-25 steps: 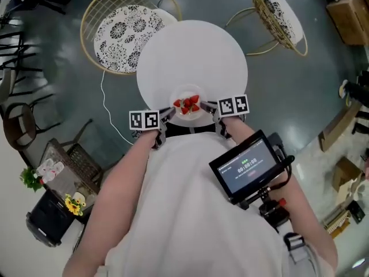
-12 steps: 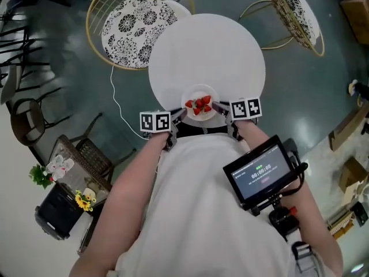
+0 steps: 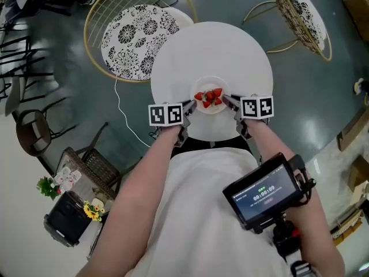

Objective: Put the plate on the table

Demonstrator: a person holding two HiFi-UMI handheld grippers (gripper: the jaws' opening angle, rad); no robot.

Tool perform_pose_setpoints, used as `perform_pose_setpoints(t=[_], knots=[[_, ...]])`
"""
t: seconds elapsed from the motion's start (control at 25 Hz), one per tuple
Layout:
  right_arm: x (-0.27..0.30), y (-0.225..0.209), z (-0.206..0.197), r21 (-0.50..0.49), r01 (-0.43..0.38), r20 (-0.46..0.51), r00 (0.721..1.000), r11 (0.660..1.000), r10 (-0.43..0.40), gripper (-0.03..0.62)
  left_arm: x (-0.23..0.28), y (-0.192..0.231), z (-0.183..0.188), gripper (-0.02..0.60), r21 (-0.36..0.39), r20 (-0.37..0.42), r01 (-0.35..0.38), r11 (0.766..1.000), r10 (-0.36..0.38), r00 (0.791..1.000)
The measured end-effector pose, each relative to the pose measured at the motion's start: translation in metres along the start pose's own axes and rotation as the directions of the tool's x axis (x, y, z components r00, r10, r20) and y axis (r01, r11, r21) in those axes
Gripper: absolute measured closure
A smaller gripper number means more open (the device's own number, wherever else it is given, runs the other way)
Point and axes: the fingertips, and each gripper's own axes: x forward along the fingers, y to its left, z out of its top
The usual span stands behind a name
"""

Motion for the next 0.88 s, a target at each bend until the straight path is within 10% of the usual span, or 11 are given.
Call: perform_pose_setpoints(t=[0.48, 0.88], knots=[[-0.003, -0.017, 0.047, -0.14, 0.136, 0.074, 0.989, 0.981, -0.127, 0.537, 0.026, -0.007, 0.038, 0.55, 0.066, -0.009, -0.104, 0.992, 0.105, 0.994], [-0.012, -0.027, 0.049, -0.253, 0.316, 0.132, 0.948, 0.914, -0.291, 0.508, 0.031, -0.013, 0.044, 0.524, 0.246, 0.005, -0.268, 0.931, 0.275, 0.961]])
